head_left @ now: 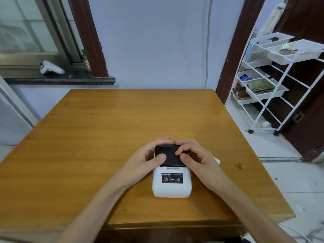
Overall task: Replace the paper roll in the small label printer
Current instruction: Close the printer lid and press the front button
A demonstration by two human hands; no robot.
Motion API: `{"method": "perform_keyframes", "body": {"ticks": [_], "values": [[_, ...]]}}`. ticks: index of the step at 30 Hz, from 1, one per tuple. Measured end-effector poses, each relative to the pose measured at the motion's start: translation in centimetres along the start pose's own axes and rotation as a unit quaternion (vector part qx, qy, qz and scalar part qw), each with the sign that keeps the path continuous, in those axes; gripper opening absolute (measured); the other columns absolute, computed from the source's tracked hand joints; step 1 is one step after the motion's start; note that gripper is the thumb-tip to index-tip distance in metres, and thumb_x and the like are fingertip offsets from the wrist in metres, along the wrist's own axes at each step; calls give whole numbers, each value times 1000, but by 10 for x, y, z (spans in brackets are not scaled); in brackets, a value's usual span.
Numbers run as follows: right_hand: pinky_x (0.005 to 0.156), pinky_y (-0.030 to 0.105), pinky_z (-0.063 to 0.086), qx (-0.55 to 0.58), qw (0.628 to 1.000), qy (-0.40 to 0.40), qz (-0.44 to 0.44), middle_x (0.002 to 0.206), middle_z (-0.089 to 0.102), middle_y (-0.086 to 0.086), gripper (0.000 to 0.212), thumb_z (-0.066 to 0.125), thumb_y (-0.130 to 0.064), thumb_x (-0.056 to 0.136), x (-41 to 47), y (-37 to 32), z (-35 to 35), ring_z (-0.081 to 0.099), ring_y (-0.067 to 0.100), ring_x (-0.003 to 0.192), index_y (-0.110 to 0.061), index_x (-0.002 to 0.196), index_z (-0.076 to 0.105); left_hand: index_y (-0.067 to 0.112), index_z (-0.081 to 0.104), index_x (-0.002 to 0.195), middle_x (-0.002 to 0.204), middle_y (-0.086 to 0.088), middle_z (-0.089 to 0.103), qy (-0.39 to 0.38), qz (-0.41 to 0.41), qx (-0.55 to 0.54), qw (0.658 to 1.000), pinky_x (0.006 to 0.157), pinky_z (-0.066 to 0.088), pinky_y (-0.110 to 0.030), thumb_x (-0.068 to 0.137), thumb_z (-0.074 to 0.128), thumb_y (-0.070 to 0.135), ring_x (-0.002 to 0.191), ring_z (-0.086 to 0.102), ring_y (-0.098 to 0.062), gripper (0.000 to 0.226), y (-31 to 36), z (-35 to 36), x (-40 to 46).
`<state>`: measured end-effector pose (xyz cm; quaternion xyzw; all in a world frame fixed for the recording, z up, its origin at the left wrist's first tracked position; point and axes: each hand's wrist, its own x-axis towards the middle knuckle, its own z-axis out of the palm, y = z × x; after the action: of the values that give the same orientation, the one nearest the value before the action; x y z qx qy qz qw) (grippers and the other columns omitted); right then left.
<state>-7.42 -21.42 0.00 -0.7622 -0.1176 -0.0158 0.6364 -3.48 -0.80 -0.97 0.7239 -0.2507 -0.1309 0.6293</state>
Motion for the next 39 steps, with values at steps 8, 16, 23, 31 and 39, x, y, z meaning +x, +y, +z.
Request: {"method": "perform_keyframes", "body": {"ticks": [8, 16, 23, 31, 39], "values": [[94, 18, 45, -31, 999, -17, -9, 126, 57, -7, 21, 52, -3, 97, -1, 2, 0, 49, 1, 124, -21, 93, 63, 37, 61, 130, 153, 15, 45, -28, -1, 26, 999, 107, 41, -20, 89, 61, 42, 140, 42, 1, 41, 0, -3, 1], [95, 28, 52, 31, 999, 24, 29, 138, 55, -8, 15, 57, -11, 95, -6, 3, 4, 53, 0, 126, -16, 108, 64, 57, 40, 139, 151, 19, 42, 8, -57, 57, 997, 112, 39, -27, 81, 60, 62, 141, 38, -1, 62, 10, 6, -7], [109, 25, 40, -27, 997, -10, 76, 142, 46, -20, 42, 55, -31, 97, -34, -9, 2, 43, -10, 128, -45, 135, 45, 54, 6, 150, 146, 36, 26, -49, -99, 147, 983, 116, 27, -24, 64, 80, 62, 140, 29, 7, 113, 20, 3, -36], [86, 5, 44, -10, 997, -4, 75, 135, 49, -25, 66, 65, -10, 91, -48, -10, 11, 50, -22, 113, -32, 145, 35, 67, 1, 144, 154, 22, 36, 10, -90, 229, 969, 118, 34, -40, 60, 87, 61, 140, 38, 0, 121, 17, 14, -50], [74, -2, 42, -24, 996, 11, 84, 135, 42, -18, 75, 67, -8, 88, -43, -9, 13, 45, -4, 118, -31, 148, 28, 59, 1, 149, 154, 22, 36, 24, -81, 270, 959, 114, 38, -39, 58, 86, 64, 137, 41, 0, 124, 13, 13, -46]]}}
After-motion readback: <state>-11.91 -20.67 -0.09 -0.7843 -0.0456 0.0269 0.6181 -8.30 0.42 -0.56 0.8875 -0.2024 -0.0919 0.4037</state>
